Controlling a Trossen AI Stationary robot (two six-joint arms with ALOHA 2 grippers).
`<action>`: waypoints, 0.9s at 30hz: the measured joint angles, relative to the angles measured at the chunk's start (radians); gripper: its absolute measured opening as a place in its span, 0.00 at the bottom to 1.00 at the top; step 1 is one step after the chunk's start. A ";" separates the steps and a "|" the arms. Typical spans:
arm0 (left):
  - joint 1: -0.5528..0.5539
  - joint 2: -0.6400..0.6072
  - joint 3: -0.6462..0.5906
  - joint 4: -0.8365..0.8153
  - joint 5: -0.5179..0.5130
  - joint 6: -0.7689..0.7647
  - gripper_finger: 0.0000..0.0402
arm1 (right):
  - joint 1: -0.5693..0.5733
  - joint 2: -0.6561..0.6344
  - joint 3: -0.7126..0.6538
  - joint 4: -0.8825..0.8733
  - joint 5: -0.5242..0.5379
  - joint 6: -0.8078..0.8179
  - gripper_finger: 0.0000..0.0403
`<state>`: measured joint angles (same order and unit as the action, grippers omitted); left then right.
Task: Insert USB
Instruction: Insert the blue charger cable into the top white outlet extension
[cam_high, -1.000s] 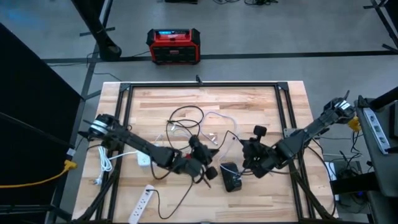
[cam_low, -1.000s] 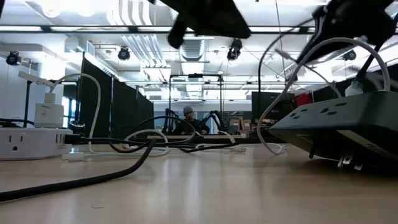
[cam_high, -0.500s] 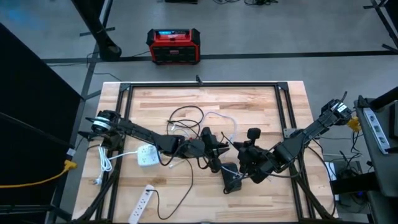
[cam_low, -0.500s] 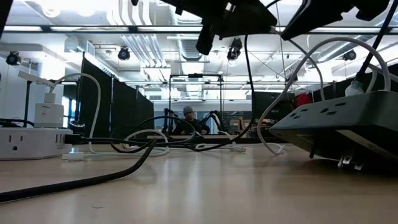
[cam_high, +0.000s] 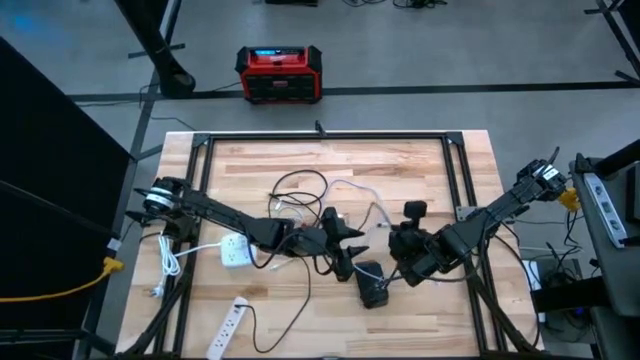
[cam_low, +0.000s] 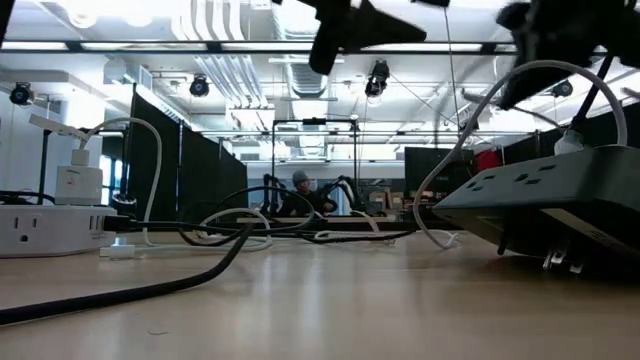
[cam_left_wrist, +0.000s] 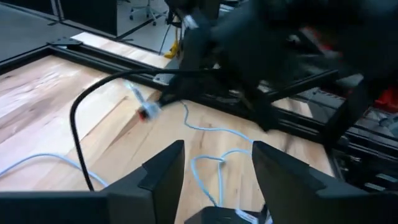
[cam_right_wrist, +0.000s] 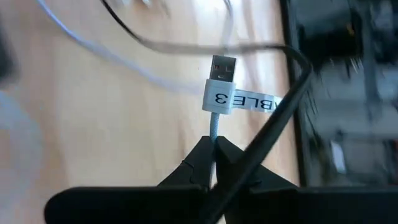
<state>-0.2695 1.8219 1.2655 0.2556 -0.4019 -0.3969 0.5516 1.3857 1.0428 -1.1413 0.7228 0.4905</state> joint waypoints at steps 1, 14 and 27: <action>-0.003 -0.004 0.000 -0.002 -0.001 0.000 0.45 | -0.005 0.000 0.000 -0.058 -0.010 0.046 0.00; -0.008 -0.016 0.000 -0.004 -0.052 0.043 0.38 | -0.028 -0.023 0.071 -0.431 0.185 0.538 0.00; -0.020 -0.145 0.000 -0.070 -0.123 0.161 0.30 | 0.081 -0.022 0.226 0.007 0.386 -0.110 0.00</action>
<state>-0.2893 1.6773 1.2655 0.1855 -0.5251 -0.2357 0.6323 1.3639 1.2688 -1.1343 1.1088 0.3803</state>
